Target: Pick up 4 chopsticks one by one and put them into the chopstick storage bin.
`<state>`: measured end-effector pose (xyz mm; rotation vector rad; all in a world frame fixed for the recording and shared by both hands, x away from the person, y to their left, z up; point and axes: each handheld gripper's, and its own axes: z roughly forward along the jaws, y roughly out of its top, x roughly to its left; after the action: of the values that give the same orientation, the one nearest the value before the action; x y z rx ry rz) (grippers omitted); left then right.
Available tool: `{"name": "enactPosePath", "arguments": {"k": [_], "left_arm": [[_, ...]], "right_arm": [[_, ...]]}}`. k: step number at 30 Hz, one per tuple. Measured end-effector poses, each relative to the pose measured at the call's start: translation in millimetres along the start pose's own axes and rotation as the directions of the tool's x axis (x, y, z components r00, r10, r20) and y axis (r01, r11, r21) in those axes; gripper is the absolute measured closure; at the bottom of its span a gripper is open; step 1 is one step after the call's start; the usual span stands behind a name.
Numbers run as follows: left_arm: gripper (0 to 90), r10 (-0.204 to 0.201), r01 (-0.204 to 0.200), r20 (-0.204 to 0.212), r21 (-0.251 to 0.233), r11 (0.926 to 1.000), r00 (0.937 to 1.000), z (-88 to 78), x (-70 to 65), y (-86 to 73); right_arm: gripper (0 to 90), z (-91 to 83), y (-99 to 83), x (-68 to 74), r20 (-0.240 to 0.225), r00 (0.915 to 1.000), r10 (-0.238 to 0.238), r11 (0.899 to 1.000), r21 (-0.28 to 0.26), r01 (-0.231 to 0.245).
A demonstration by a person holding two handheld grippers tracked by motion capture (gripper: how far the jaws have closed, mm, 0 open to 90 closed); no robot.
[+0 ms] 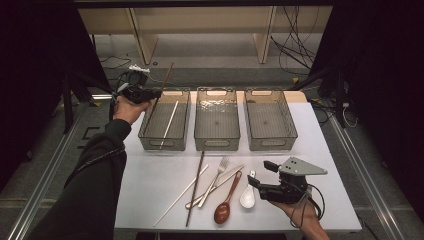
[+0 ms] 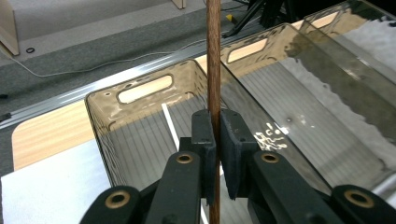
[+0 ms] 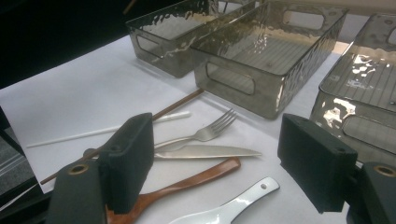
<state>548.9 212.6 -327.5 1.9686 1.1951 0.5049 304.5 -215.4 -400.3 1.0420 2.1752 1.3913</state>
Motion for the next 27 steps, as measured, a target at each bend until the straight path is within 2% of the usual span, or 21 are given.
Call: {"name": "enactPosePath", "arguments": {"k": [2,8,15,18,22,25,27], "left_arm": [[84.0,0.028,-0.028,-0.018,0.006,0.9996,0.9994,7.8,-0.3,0.5],[84.0,0.046,-0.046,-0.031,0.016,0.9988,0.9985,21.3,-1.1,-3.0],[83.8,0.031,-0.03,-0.044,0.021,0.9993,0.9986,31.4,5.2,-16.2],[83.6,0.046,-0.044,-0.055,0.045,0.9981,0.9974,34.6,6.3,-21.6],[83.0,0.04,-0.037,-0.057,0.062,0.9974,0.9975,38.6,7.9,-26.5],[82.6,0.047,-0.041,-0.075,0.08,0.996,0.9961,41.5,8.4,-29.0],[72.8,0.03,-0.023,-0.075,0.092,0.9955,0.9967,41.4,9.0,-29.2]], "right_arm": [[28.1,-0.5,0.1,0.1,-0.001,1.0,-0.001,1.0,-0.001,0.001],[28.0,-1.2,-0.2,-0.7,-0.002,1.0,0.006,1.0,0.0,-0.006],[28.1,-1.4,-0.2,-1.0,-0.002,1.0,0.003,1.0,-0.001,-0.003],[28.1,-0.9,-0.2,-0.7,-0.003,1.0,0.002,1.0,0.0,-0.002],[28.0,-0.6,-0.1,-0.5,-0.002,1.0,0.005,1.0,0.0,-0.005],[28.0,-0.7,-0.1,-0.2,-0.003,1.0,0.001,1.0,0.001,-0.001],[28.0,-0.9,-0.1,-0.5,-0.004,1.0,0.003,1.0,0.0,-0.003]]}}
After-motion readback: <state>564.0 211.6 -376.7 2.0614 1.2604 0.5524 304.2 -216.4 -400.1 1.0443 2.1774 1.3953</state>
